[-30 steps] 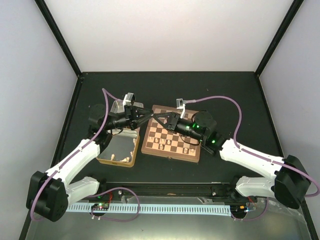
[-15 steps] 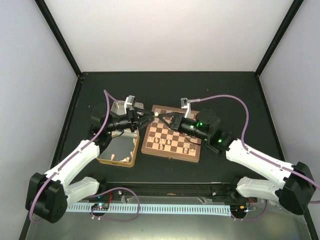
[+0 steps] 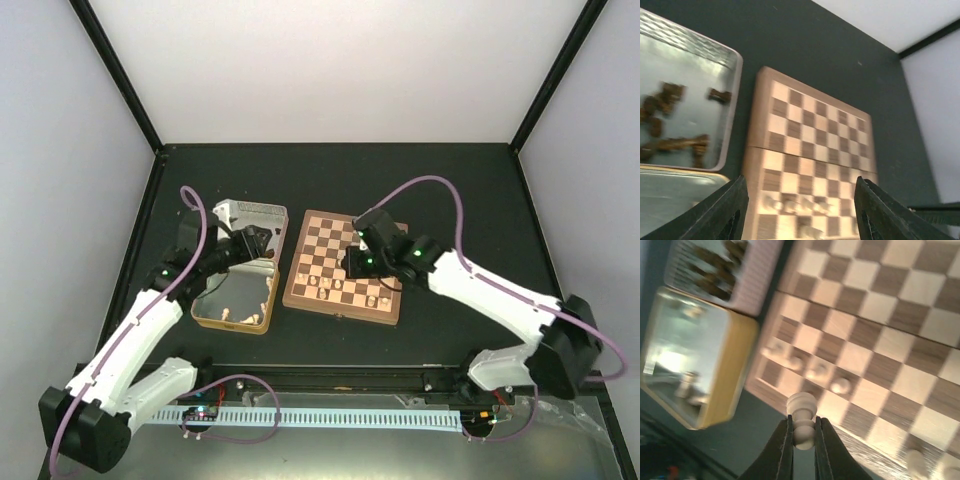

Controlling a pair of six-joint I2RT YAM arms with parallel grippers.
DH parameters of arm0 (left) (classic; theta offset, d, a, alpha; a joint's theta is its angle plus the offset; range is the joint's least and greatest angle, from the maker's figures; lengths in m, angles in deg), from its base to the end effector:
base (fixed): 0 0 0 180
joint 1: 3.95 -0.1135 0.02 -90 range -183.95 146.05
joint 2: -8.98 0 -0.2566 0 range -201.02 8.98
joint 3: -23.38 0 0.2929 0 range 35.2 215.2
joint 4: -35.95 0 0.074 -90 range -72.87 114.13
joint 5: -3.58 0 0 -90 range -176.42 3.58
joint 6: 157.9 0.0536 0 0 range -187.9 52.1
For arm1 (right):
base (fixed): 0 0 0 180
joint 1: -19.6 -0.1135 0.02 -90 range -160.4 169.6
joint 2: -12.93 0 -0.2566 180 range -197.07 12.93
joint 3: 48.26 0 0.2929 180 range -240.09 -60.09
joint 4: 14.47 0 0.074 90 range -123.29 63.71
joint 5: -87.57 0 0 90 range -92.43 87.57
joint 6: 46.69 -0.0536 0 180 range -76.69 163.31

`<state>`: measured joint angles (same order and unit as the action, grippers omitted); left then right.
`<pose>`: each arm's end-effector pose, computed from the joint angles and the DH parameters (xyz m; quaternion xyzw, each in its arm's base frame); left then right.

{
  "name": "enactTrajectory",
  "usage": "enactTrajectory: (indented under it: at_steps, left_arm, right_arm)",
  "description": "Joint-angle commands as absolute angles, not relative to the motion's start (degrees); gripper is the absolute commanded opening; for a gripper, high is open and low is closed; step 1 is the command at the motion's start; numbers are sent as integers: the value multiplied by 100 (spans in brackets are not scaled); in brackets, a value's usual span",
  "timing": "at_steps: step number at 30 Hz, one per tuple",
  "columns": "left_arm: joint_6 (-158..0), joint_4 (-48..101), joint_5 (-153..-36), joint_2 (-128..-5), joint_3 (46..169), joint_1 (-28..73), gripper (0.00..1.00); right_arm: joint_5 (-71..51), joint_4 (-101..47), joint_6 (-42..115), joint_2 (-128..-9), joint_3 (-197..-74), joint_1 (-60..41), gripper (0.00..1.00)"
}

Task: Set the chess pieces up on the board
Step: Place the chess piece on the chessboard.

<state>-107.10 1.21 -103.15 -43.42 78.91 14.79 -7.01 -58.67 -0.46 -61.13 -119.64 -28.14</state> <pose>0.2438 -0.0990 0.2671 -0.0836 0.8626 -0.3449 0.3607 0.2182 0.2465 0.2535 -0.0469 0.9282 0.2890 0.2296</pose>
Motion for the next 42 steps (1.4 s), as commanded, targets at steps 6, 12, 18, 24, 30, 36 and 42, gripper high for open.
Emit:
enactTrajectory:
  at_steps: [6, 12, 18, 24, 30, 36, 42]
  left_arm:
    - [-9726, -292, -8716, -3634, 7694, 1439, 64]
    - [-9736, -193, -8903, -3751, 7609, 1433, 65]
    - [-9787, 0, -9060, -3795, 7454, 1438, 65]
    - [-9849, 176, -9193, -3785, 7275, 1434, 66]
    - [-9594, 4, -8776, -3791, 7437, 1433, 66]
    - [-9596, -34, -8742, -3760, 7449, 1441, 66]
    - [-9622, 23, -8782, -3778, 7396, 1438, 66]
  right_arm:
    - [-205, -7469, 647, -7423, -12728, -2796, 1]
    - [-239, -7585, 685, -7958, -12885, -2827, 1]
    - [-291, -7648, 786, -8315, -12998, -2843, 1]
    - [-255, -7609, 879, -8611, -13122, -2841, 1]
    - [-190, -7706, 1087, -8918, -13351, -2846, 2]
    - [-216, -7815, 1174, -8944, -13304, -2854, 7]
    - [-233, -7859, 1204, -8922, -13248, -2849, 8]
